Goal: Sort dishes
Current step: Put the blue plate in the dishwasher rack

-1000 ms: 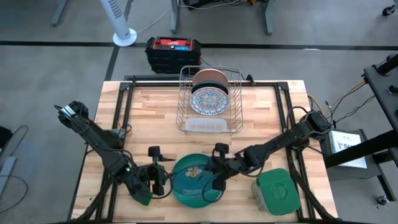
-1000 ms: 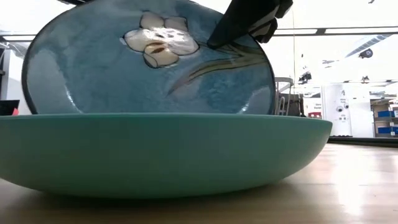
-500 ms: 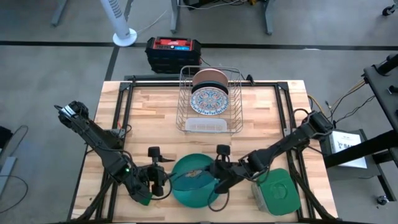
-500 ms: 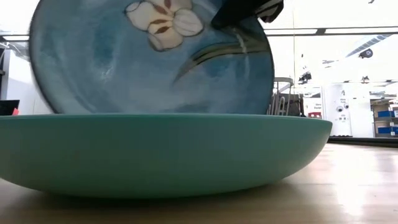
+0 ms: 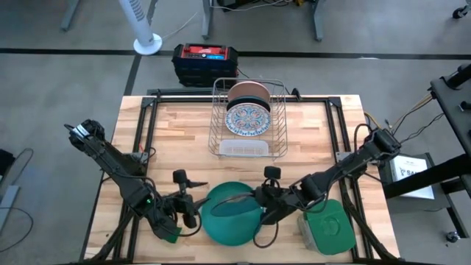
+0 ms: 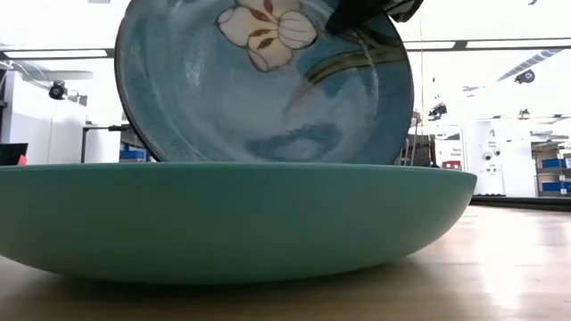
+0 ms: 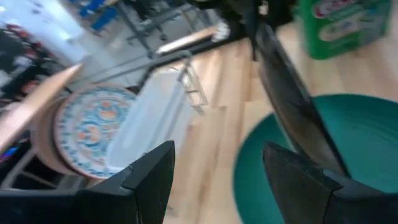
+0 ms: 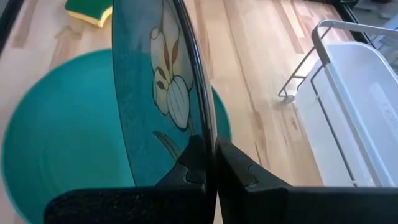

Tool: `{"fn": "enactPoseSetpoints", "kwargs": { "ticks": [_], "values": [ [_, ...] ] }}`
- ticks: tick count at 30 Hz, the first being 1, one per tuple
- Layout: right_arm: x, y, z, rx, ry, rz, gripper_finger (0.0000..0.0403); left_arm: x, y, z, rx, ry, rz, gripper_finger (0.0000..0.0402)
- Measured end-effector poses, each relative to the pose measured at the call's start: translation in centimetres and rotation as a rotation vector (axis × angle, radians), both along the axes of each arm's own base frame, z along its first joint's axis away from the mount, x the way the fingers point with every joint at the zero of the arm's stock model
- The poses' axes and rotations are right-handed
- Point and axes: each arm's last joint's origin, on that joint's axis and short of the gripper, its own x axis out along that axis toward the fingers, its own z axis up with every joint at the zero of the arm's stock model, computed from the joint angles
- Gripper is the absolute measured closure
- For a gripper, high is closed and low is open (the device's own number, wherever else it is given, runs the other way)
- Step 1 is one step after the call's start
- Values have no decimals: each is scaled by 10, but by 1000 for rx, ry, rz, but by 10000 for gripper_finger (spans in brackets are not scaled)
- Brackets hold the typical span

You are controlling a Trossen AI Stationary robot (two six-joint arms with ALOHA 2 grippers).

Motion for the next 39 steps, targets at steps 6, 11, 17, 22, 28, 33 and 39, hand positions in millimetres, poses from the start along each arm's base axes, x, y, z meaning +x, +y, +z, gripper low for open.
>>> {"fn": "enactPoseSetpoints", "kwargs": {
  "ticks": [6,11,17,22,28,33,39],
  "values": [
    [-1,-2,4,34,-7,-6,401,-2,2,-1,35,-7,31,171],
    [-8,-7,20,65,-46,-20,402,-7,3,-4,48,19,36,171],
    [-28,-19,48,106,-91,-40,402,-16,4,-9,44,49,48,171],
    [-46,-37,75,127,-157,-87,402,-19,1,-10,44,50,34,171],
    [-68,-73,108,101,-297,-238,403,-20,1,-10,49,54,35,171],
    [-81,-107,129,-49,-394,-423,403,-22,3,-17,67,71,36,171],
    [-76,-142,129,-253,-322,-531,403,-22,4,-19,76,78,36,171]
  ]
}}
